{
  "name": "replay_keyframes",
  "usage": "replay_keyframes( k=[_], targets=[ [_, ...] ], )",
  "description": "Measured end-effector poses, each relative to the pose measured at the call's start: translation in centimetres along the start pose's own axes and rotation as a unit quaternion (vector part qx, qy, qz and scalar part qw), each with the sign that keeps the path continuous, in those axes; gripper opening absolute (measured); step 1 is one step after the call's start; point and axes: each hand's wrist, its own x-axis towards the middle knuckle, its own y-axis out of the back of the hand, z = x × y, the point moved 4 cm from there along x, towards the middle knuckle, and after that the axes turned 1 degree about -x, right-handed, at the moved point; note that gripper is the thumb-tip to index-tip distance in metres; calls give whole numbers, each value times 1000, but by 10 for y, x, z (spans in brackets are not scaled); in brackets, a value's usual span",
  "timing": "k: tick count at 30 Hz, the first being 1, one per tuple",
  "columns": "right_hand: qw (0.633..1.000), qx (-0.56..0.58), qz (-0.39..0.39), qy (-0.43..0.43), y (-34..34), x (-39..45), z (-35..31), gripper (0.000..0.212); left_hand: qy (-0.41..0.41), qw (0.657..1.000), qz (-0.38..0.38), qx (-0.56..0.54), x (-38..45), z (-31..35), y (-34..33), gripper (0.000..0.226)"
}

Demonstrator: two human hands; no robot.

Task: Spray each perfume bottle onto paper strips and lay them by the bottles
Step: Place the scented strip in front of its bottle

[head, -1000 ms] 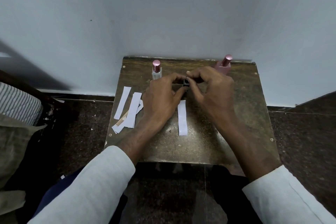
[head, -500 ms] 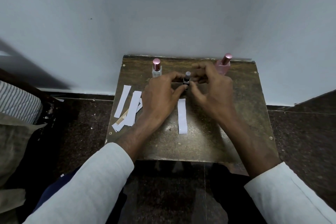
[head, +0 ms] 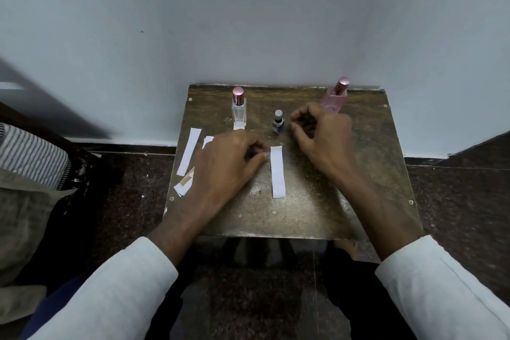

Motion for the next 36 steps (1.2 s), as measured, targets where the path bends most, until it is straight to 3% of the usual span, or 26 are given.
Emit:
replay_keyframes(
  k=[5,9,12,18,23,27,36],
  targets=[
    [990,-31,-112,85,-12,-5,-11,64,-7,1000,6,-8,-2,-1,-5,24],
    [992,-6,-75,105,-14,-1,-15,32,3,1000,19,-13,3,0,-7,27],
    [994,-4,-69,89,-14,3,-14,23,-1,1000,24,-16,7,0,-9,30],
    [993,15,-80,87,-15,4,-17,20,-4,999,10,-45,13,-1,-11,27],
    [998,49,-21,37,-6,4,-11,27,-17,999,-11,-47,12,-1,-3,28],
    [998,60,31,-6,1,5,-5,25,-33,999,-16,22,4,3,-3,14],
    [994,86,64,-28,9,4,-6,31,-41,995,2,87,6,10,-15,20]
  ],
)
